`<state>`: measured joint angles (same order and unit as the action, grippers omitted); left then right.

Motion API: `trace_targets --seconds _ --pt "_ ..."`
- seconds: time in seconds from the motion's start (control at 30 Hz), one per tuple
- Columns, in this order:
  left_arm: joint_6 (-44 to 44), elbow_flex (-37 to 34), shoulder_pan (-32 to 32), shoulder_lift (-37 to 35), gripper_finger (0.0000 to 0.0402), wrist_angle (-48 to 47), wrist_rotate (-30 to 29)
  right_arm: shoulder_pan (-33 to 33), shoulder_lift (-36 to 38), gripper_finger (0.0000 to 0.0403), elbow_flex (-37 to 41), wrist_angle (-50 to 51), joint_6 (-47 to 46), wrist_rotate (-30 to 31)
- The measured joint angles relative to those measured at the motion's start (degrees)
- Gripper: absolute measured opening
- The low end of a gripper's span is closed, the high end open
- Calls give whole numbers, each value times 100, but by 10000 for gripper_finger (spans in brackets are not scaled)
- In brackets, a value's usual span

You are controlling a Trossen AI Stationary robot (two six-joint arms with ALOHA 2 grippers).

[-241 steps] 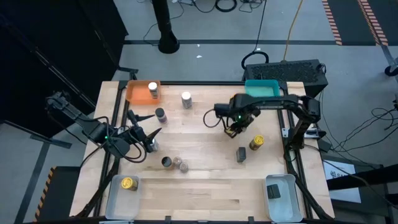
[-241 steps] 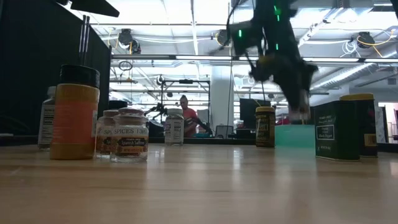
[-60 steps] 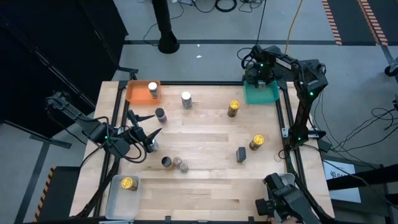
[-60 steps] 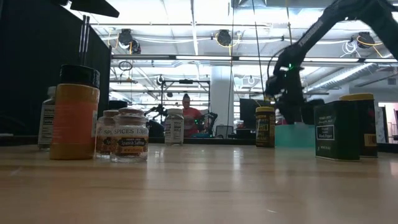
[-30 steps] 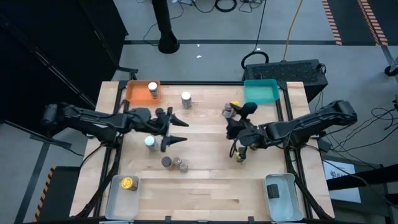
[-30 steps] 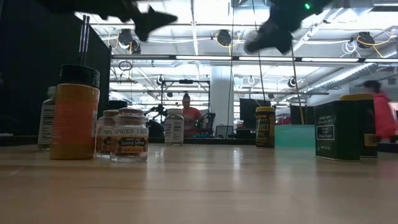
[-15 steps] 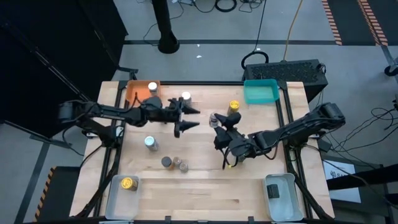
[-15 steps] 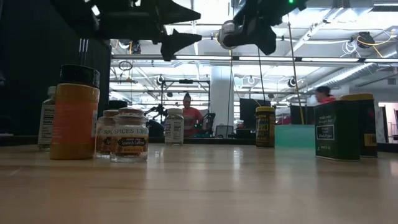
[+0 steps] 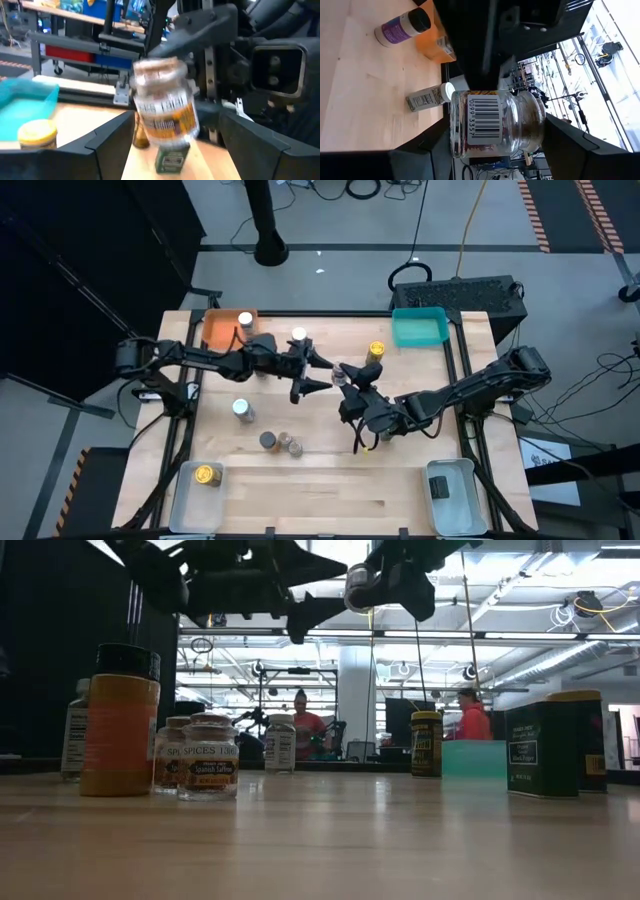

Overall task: Sort spices by type
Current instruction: Put the top brown seasoning bottle into the blue bin

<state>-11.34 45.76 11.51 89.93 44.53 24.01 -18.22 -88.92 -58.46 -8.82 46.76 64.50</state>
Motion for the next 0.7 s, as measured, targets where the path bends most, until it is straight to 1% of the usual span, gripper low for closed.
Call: trace_targets --seconds 0.43,0.63,0.7 --pt "-33 774 -43 736 293 -17 6 0 0 229 0 4 44 2" --pt "-11 810 -55 818 292 -1 59 0 0 228 0 4 44 14" --pt "16 810 -55 818 286 0 57 0 0 229 0 4 44 14"
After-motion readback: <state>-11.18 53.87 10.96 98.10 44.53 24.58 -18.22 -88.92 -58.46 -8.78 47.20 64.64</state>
